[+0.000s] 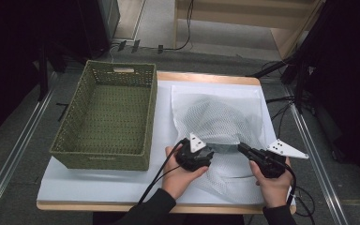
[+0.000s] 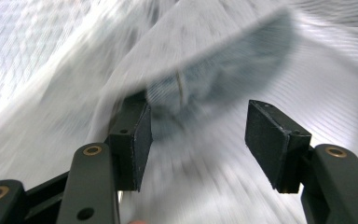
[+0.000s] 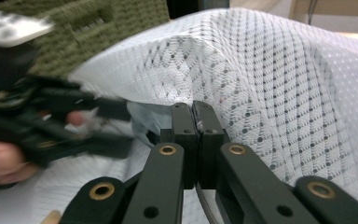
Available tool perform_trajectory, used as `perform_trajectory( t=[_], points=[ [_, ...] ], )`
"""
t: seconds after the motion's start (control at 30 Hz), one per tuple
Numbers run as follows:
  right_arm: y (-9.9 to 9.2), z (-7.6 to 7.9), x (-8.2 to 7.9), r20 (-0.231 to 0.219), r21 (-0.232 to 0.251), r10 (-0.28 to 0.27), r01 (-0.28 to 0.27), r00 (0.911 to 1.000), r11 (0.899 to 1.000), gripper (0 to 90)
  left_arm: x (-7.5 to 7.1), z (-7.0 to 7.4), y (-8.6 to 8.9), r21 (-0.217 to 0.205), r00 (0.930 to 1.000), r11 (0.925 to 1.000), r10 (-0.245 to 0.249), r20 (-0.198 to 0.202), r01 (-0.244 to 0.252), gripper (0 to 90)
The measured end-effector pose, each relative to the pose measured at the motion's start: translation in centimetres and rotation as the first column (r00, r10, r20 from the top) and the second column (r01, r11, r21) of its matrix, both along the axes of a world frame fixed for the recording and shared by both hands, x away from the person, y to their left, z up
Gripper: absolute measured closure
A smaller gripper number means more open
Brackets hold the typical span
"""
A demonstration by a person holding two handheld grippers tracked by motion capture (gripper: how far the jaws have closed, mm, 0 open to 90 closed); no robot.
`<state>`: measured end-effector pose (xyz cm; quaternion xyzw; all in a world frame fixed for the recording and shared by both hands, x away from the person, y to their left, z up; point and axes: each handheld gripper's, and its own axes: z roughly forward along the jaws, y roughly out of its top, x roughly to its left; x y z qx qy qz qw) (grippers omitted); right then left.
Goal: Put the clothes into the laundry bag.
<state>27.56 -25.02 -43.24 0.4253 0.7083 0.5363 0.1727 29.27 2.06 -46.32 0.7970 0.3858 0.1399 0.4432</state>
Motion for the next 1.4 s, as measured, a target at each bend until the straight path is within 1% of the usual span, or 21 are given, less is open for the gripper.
perform_trajectory(
  t=[0.13,0.2,0.3,0.37,0.47,0.53,0.63,0.73,0.8,0.87,0.93,0.97,1.0,1.03,1.1,1.13,1.17,1.23,1.27,1.37,1.4],
  points=[
    [-0.2,0.2,-0.9,0.014,0.015,0.044,-0.045,0.9989,0.999,56.9,-3.2,0.7,3.0,-0.014,0.9991,0.9995,-0.027,0.033,0.027,41.2],
    [-0.6,0.4,-1.8,0.021,0.001,0.043,-0.043,0.9988,0.999,49.2,-4.4,0.7,4.0,-0.002,0.9989,0.9999,-0.013,0.044,0.013,41.7],
    [-1.4,0.6,-3.1,0.019,0.013,0.025,-0.026,0.9995,1.0,43.9,-5.3,0.2,4.6,0.058,0.9973,0.9983,-0.013,0.072,0.009,41.4],
    [-2.1,0.7,-4.1,0.016,0.002,-0.005,0.005,0.9999,1.0,42.2,-5.3,-0.1,4.6,0.061,0.9976,0.9982,-0.009,0.068,0.005,40.4],
    [-3.5,0.5,-5.5,0.005,-0.046,-0.086,0.086,0.9963,0.995,42.2,-5.1,-0.6,3.9,0.065,0.9982,0.9978,-0.017,0.058,0.013,39.7],
    [-4.8,0.2,-6.0,-0.024,-0.081,-0.166,0.163,0.9859,0.983,42.1,-4.9,-0.8,3.2,0.085,0.9981,0.9961,-0.025,0.057,0.02,38.9],
    [-6.5,-0.5,-6.2,-0.065,-0.086,-0.247,0.241,0.9667,0.967,42.6,-4.6,-1.1,2.0,0.121,0.9978,0.9918,-0.047,0.046,0.041,37.2],
    [-7.2,-1.0,-6.0,-0.11,-0.086,-0.259,0.251,0.9595,0.964,42.7,-4.0,-1.5,1.1,0.178,0.9987,0.9831,-0.048,0.015,0.044,36.2],
    [-7.0,-1.6,-5.7,-0.142,-0.102,-0.255,0.243,0.9563,0.965,42.5,-3.7,-1.5,0.9,0.183,0.9995,0.9827,-0.03,0.011,0.028,37.5],
    [-6.7,-2.3,-5.3,-0.168,-0.139,-0.262,0.24,0.9503,0.961,44.6,-3.7,-1.5,0.9,0.202,0.9995,0.979,-0.029,0.013,0.026,48.0],
    [-6.4,-3.3,-4.9,-0.197,-0.167,-0.229,0.198,0.9534,0.966,54.3,-3.9,-1.5,0.8,0.224,0.998,0.9731,-0.059,0.022,0.053,64.6],
    [-6.3,-3.7,-4.7,-0.213,-0.179,-0.211,0.174,0.954,0.968,63.1,-3.9,-1.4,1.0,0.23,0.9984,0.9719,-0.056,0.012,0.052,75.6],
    [-6.1,-3.9,-4.6,-0.229,-0.192,-0.199,0.157,0.9528,0.969,70.4,-3.8,-1.3,1.3,0.217,0.9986,0.9747,-0.052,-0.01,0.053,89.4],
    [-6.0,-4.0,-4.6,-0.236,-0.195,-0.187,0.142,0.9536,0.97,75.8,-3.7,-1.2,1.7,0.198,0.9981,0.9784,-0.057,-0.024,0.061,90.0],
    [-5.9,-3.9,-4.6,-0.234,-0.201,-0.177,0.131,0.9558,0.971,81.1,-4.1,-1.1,2.7,0.157,0.9979,0.9855,-0.064,-0.011,0.065,90.0],
    [-5.9,-3.8,-4.6,-0.231,-0.21,-0.179,0.131,0.9563,0.969,82.9,-4.4,-1.0,3.3,0.118,0.997,0.9901,-0.077,0.002,0.076,90.0],
    [-5.9,-3.8,-4.6,-0.228,-0.213,-0.177,0.129,0.9573,0.969,83.6,-4.8,-0.8,4.0,0.056,0.9941,0.9926,-0.108,0.007,0.108,90.0],
    [-6.1,-3.9,-4.6,-0.227,-0.209,-0.187,0.14,0.9558,0.968,84.1,-5.8,-0.1,5.6,0.023,0.9927,0.9937,-0.111,0.046,0.11,90.0],
    [-6.2,-3.9,-4.6,-0.227,-0.208,-0.191,0.144,0.955,0.967,84.3,-6.4,0.1,6.5,-0.006,0.9898,0.9914,-0.13,0.058,0.131,90.0],
    [-6.7,-4.0,-4.6,-0.223,-0.21,-0.213,0.167,0.9513,0.963,84.2,-7.8,0.3,8.9,0.015,0.9906,0.991,-0.134,0.029,0.133,90.0],
    [-6.8,-4.0,-4.6,-0.222,-0.209,-0.217,0.171,0.9505,0.963,84.2,-8.2,0.1,9.8,0.037,0.9922,0.9915,-0.124,-0.006,0.125,90.0]
  ],
)
